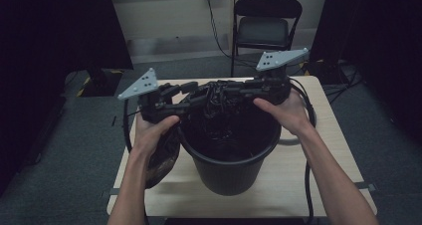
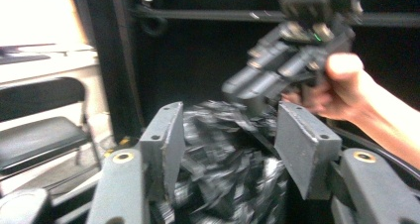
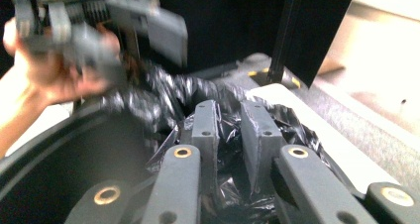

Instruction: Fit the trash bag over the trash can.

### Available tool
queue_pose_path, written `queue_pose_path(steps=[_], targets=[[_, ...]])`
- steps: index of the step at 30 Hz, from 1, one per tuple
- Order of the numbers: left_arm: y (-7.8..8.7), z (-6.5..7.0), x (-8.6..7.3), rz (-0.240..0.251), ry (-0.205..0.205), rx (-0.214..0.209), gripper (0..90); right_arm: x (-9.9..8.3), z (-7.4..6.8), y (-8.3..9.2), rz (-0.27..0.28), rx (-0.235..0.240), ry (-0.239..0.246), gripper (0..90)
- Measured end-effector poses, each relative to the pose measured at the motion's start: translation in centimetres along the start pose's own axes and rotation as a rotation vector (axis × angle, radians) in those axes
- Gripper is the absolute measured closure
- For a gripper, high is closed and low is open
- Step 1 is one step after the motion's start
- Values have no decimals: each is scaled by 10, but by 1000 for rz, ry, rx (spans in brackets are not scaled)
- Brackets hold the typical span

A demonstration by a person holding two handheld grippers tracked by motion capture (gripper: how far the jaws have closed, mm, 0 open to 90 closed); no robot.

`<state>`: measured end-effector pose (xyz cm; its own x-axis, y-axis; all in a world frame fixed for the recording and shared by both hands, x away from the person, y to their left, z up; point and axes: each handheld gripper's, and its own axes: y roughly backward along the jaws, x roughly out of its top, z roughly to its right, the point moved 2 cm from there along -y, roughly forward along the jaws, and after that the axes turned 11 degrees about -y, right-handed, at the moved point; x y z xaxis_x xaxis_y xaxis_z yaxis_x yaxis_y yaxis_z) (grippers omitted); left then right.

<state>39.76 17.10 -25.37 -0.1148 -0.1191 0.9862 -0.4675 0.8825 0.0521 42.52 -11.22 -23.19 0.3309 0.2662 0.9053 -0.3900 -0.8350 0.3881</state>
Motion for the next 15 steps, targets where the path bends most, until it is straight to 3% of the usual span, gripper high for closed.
queue_pose_path(steps=[3, 6, 8, 11, 12, 13, 15], targets=[[16, -4, -10, 8, 26, 73, 409, -9, 8, 13, -14, -22, -21, 751], [21, -5, -27, -28, 50, 113, 363, -20, 16, 19, -42, -33, -40, 749], [23, -7, -38, -49, 70, 131, 336, -28, 20, 18, -77, -36, -45, 744], [19, -9, -50, -80, 99, 120, 336, -36, 22, 17, -100, -18, -50, 714], [17, -10, -53, -88, 104, 102, 396, -37, 22, 17, -101, -10, -52, 694], [16, -9, -55, -92, 92, 86, 525, -39, 22, 16, -104, -11, -55, 666], [19, -10, -54, -83, 57, 113, 640, -41, 23, 17, -88, -9, -60, 633]])
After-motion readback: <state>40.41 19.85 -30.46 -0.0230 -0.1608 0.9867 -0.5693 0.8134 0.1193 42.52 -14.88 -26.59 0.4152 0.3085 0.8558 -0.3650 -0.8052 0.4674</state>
